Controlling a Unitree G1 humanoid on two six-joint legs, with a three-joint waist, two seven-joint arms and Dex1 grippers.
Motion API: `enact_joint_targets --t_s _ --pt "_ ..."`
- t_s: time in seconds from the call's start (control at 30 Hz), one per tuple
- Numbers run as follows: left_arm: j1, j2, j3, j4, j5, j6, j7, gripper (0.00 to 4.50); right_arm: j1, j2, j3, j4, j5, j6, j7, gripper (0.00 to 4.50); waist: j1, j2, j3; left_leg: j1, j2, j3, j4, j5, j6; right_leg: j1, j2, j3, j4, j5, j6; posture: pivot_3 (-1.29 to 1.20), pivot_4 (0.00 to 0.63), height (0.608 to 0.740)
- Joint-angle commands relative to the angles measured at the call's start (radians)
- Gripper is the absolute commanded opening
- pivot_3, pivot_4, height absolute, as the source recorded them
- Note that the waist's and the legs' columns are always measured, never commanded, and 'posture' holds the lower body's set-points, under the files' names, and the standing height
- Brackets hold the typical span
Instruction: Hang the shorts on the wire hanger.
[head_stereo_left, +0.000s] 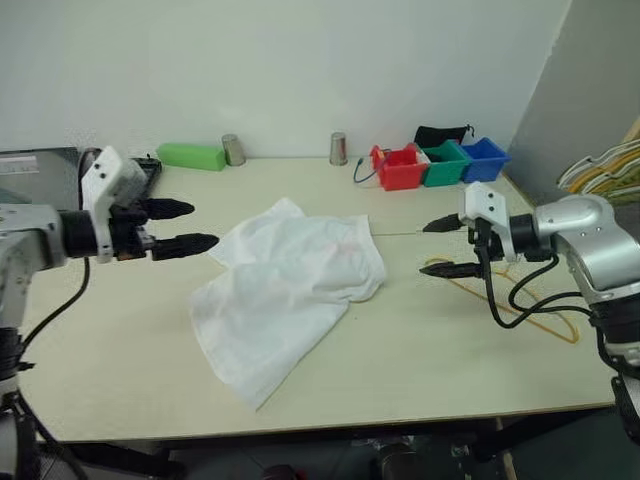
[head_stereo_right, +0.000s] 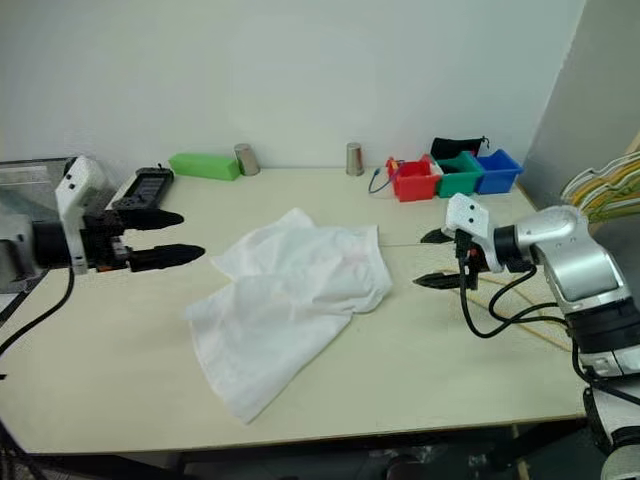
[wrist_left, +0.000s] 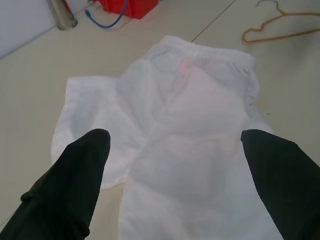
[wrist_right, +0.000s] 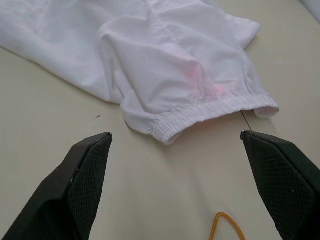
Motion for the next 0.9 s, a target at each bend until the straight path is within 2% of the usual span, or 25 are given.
enact_joint_targets --t_s 0.03,0.27,0.37,0.47,0.57,0.7,0.9 --pt "0.019 0.005 0.053 -0.054 -0.015 -0.01 0.016 4.5 -0.036 0.01 -0.024 -0.01 -0.004 -0.025 -0.001 4.36 0.011 0.0 0.0 0.0 0.0 0.0 0.0 0.0 0.0 0.0 0.0 0.0 0.0 0.0 0.0 0.06 0.006 0.74" --pt "0.056 -0.025 0.06 -0.141 -0.027 0.008 0.075 4.5 -0.022 0.014 -0.02 0.01 -0.028 -0.042 0.002 4.36 0.049 -0.001 0.009 -0.001 0.0 0.001 0.001 0.0 0.0 0.0 0.0 0.0 0.0 0.0 0.0 0.08 0.051 0.74" --pt "0.145 -0.069 0.111 -0.27 -0.116 0.117 0.126 4.5 -0.003 0.009 -0.01 0.016 -0.051 -0.081 0.004 4.36 0.056 0.0 0.013 -0.001 0.0 0.002 0.0 0.0 0.0 -0.001 0.0 0.001 -0.001 0.0 0.0 0.06 0.033 0.74" --pt "0.291 -0.113 0.1 -0.462 -0.168 0.151 0.148 4.5 -0.023 0.033 0.01 0.083 -0.058 -0.066 0.025 4.36 0.06 0.0 0.014 -0.002 0.001 0.004 0.0 0.0 0.0 -0.002 -0.001 0.003 -0.001 0.0 -0.001 0.08 0.052 0.74" --pt "0.357 -0.137 0.115 -0.553 -0.196 0.166 0.181 4.5 -0.055 0.057 0.031 0.161 -0.073 -0.037 0.045 4.36 0.062 -0.006 0.026 -0.001 0.002 0.006 0.0 0.0 0.0 -0.003 -0.001 0.004 0.0 0.0 -0.002 0.08 0.061 0.74" --pt "0.538 -0.116 0.102 -0.661 -0.141 0.087 0.138 4.5 -0.088 0.09 0.084 0.286 -0.107 -0.032 0.1 4.36 0.061 -0.002 0.029 -0.001 0.002 0.008 0.0 0.0 0.0 -0.003 0.0 0.005 0.0 0.0 -0.002 0.09 0.063 0.74" --pt "0.654 -0.138 0.064 -0.62 -0.038 -0.048 0.138 4.5 -0.182 0.223 0.105 0.54 -0.143 0.068 0.084 4.36 0.065 0.0 0.031 0.0 0.002 0.009 0.0 0.0 0.0 -0.003 0.0 0.005 0.0 0.003 -0.006 0.1 0.064 0.74"
